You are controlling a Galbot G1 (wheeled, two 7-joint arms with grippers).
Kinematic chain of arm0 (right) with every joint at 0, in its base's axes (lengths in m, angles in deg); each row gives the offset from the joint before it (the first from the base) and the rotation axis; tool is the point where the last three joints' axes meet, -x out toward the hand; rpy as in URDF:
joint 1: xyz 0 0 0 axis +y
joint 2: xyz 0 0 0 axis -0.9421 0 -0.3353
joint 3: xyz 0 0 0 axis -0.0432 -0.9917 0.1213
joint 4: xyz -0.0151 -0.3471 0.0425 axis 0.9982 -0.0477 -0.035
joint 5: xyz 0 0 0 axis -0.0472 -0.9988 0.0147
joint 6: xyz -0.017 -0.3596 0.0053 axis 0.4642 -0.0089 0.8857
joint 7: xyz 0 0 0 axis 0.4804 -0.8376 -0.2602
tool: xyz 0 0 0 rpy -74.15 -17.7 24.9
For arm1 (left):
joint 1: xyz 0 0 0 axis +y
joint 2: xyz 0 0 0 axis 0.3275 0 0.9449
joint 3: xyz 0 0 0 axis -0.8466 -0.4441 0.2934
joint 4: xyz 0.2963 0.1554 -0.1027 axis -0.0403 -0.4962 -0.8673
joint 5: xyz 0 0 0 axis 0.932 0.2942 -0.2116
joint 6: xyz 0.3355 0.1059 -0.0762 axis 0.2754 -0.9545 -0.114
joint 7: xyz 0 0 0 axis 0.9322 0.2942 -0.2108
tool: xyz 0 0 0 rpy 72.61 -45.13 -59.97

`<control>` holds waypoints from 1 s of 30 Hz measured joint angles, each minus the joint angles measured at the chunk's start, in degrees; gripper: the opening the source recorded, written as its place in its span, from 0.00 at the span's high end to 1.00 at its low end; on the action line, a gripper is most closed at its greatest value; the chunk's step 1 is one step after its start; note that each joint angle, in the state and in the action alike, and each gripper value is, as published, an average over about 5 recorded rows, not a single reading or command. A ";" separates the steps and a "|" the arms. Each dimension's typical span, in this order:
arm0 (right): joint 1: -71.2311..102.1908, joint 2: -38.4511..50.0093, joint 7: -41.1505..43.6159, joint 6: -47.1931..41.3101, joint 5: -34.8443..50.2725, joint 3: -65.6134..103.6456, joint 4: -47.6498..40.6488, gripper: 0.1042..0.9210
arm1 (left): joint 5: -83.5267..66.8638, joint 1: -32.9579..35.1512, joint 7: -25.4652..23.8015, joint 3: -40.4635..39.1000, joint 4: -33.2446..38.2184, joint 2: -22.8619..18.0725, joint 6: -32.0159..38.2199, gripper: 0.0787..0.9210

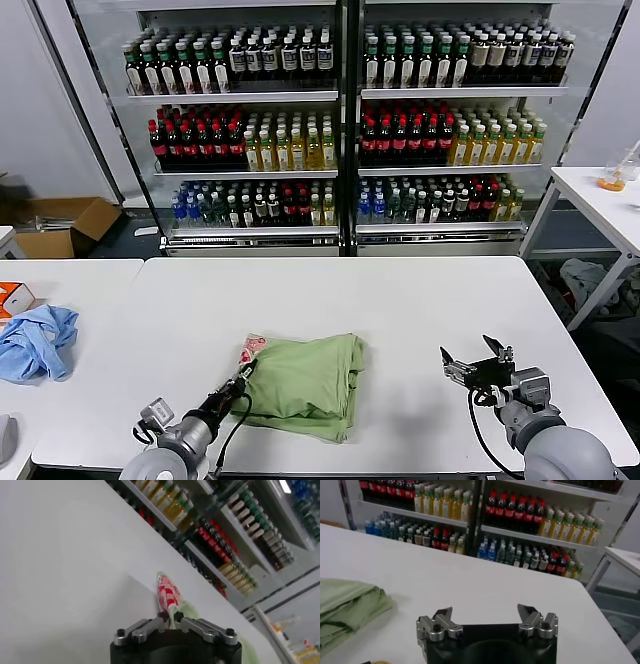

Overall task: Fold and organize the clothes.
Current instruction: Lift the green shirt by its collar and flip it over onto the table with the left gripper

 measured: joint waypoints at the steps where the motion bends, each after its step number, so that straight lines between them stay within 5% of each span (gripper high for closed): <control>1: -0.02 -0.02 0.01 0.01 0.01 0.01 0.08 0.12 | -0.85 0.08 0.05 0.41 0.10 -0.04 -0.12 0.97; 10: -0.78 -0.70 0.36 0.42 0.17 -0.41 0.12 0.12 | -7.38 1.01 0.42 9.60 2.29 2.77 -2.17 0.97; 22: -2.32 -3.07 0.43 0.39 -0.22 -2.31 0.27 0.12 | -0.45 2.51 -4.61 33.05 5.99 16.60 -6.47 0.97; 30: -1.55 -4.05 0.72 0.76 -1.33 -2.80 1.16 0.12 | 21.88 2.36 -6.40 30.20 7.72 17.65 -4.91 0.97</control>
